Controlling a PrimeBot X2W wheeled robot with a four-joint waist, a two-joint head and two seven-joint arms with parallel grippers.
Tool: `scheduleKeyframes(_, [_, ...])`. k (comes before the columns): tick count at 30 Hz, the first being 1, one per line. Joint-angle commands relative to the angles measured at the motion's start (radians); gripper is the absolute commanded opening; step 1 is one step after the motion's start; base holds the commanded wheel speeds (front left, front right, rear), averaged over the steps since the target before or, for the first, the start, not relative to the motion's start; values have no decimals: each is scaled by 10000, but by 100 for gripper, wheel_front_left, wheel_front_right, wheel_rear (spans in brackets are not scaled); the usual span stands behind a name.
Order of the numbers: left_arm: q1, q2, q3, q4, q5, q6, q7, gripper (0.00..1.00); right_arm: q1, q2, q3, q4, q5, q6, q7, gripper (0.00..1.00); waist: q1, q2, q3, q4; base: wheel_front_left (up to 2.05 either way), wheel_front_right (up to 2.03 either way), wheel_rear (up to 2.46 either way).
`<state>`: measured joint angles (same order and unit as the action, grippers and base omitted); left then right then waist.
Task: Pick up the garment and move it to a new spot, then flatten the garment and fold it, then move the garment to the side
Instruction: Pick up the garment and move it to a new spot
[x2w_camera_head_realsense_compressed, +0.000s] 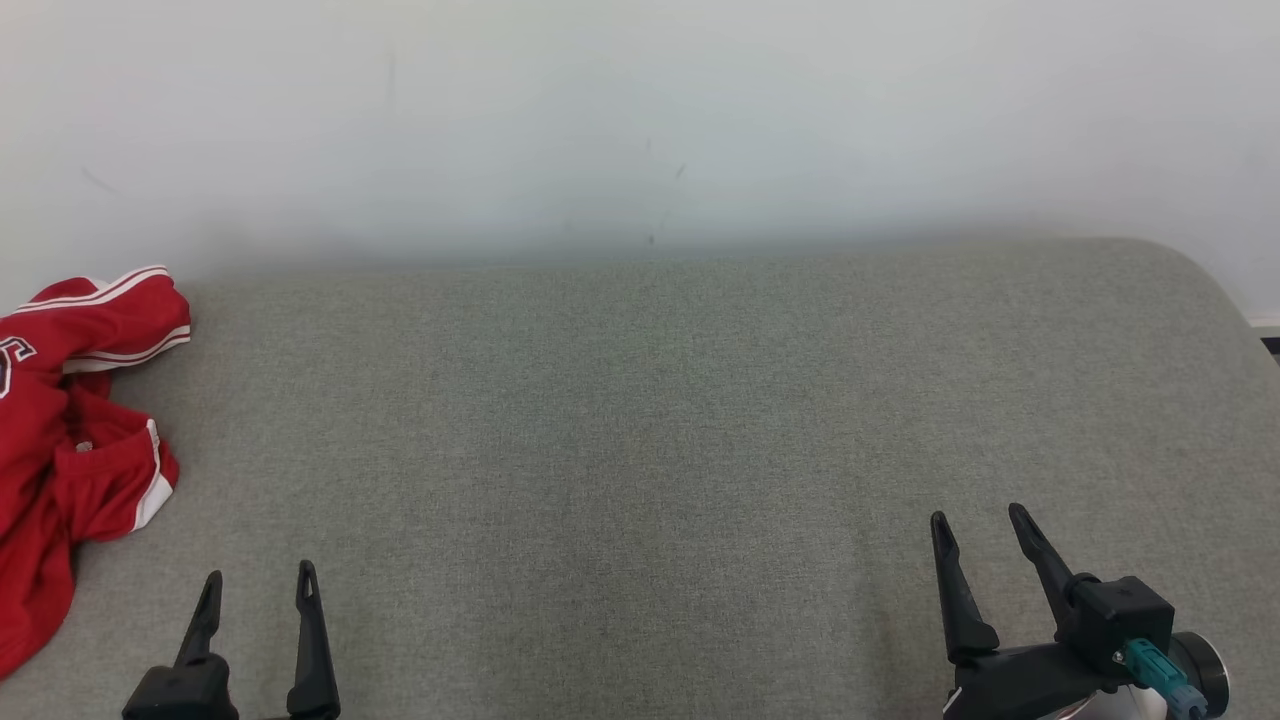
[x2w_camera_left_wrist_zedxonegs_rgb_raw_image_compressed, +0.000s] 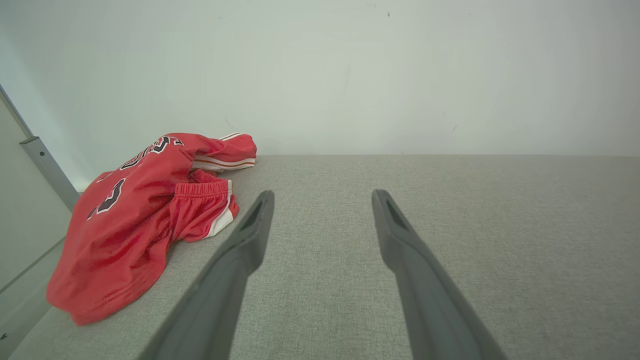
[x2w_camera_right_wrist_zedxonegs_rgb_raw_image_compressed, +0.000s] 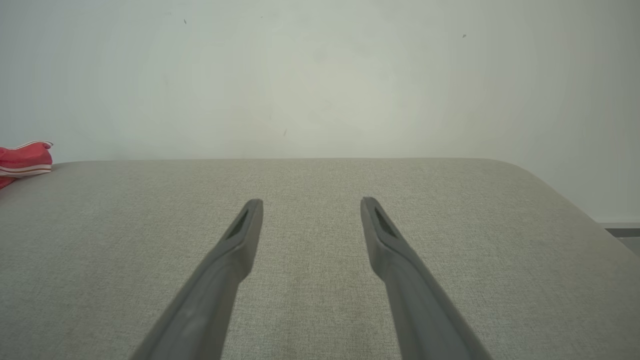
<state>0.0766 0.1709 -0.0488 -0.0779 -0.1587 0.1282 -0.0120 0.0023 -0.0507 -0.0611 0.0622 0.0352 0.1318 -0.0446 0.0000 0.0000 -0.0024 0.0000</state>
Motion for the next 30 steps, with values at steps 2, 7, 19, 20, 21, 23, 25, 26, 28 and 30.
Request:
scheduleKeyframes(2, [-9,31,0,1,-24,42,-42,100,-6,9,-2,30,46,-21,-46,100,0,0,-3,5,0,0,0])
scheduleKeyframes(7, [-13,45,-37,5,-62,78,-35,100,33,9,-19,62,69,-21,-12,100,0,0,-9,56,0,0,0])
scheduleKeyframes(19, [7,163,-102,-13,-71,124,67,100,154,9,-72,181,231,-21,-62,100,0,0,-25,1048,0,0,0])
scheduleKeyframes(20, [18,180,-107,2,-84,122,85,100,168,11,-91,198,244,-21,-65,100,0,0,-29,1197,0,0,0])
scheduleKeyframes(21, [39,198,-101,10,-89,123,102,100,176,11,-68,215,253,-21,-56,100,0,0,-26,1349,0,0,0])
scheduleKeyframes(23, [48,201,-104,30,-102,139,91,100,178,9,-68,243,258,-21,-69,100,0,0,-30,1670,0,0,0])
scheduleKeyframes(25, [64,185,-126,41,-98,149,90,100,187,11,-77,253,248,-21,-71,100,0,0,-41,1842,0,0,0])
scheduleKeyframes(26, [94,170,-125,51,-99,172,74,100,192,9,-68,274,237,-21,-68,100,0,0,-60,2003,0,0,0])
scheduleKeyframes(28, [110,186,-134,112,-153,157,74,100,217,11,-78,292,239,-21,-60,100,0,0,-100,2348,0,0,0])
scheduleKeyframes(30, [171,187,-145,145,-147,190,42,100,230,11,-48,311,250,-21,-41,100,0,0,-128,2656,0,0,0])
